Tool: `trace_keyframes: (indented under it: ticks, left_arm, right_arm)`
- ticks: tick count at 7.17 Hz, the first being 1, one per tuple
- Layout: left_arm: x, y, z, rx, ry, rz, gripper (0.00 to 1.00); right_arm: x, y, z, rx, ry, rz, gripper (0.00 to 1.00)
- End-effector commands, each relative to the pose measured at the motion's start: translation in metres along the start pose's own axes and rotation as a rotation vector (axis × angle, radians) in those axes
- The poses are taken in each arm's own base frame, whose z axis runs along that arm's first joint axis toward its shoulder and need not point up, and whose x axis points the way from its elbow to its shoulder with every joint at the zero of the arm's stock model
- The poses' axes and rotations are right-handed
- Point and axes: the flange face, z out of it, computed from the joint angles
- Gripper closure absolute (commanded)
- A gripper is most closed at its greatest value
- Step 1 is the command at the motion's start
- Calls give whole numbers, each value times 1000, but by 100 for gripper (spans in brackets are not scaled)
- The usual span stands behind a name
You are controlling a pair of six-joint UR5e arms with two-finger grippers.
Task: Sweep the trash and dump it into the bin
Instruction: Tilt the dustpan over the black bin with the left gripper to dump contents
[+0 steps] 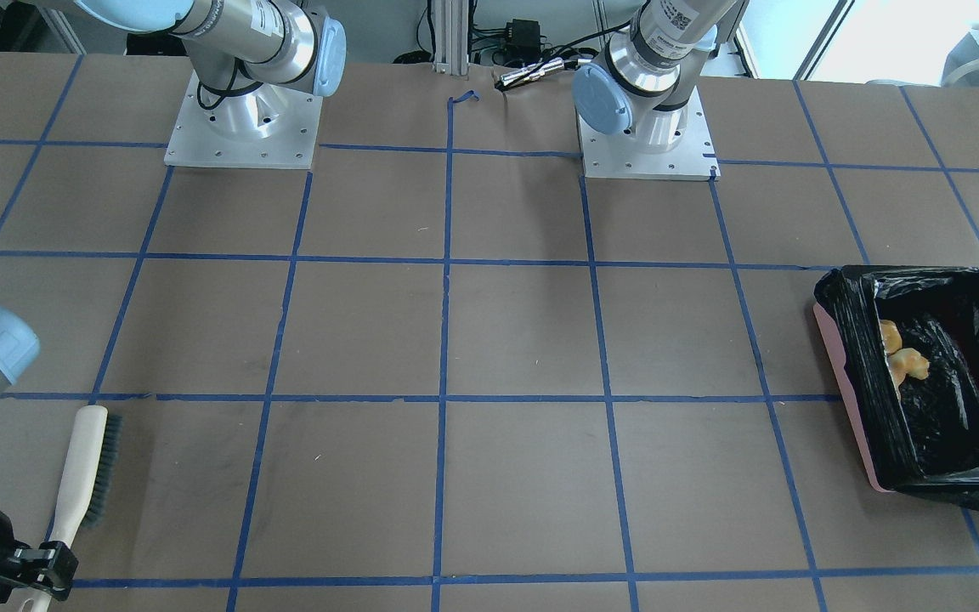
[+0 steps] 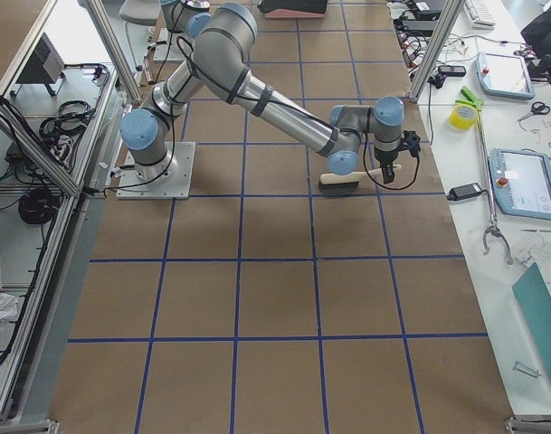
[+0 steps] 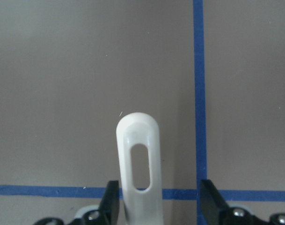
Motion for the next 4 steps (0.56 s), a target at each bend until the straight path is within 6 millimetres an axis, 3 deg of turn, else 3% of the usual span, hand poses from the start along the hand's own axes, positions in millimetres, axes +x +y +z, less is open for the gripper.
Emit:
trace_keyframes:
  ticks: [1, 3, 4]
  left_arm:
    - [37, -5, -15, 20, 38, 59, 100]
    - [73, 1, -33, -77, -23, -100, 100]
    - [117, 3, -58, -112, -13, -138, 100]
  right_arm:
    - [0, -1, -4, 4, 3, -5, 28]
    - [3, 1, -4, 2, 5, -4, 28]
    - [9, 1, -4, 4, 6, 3, 28]
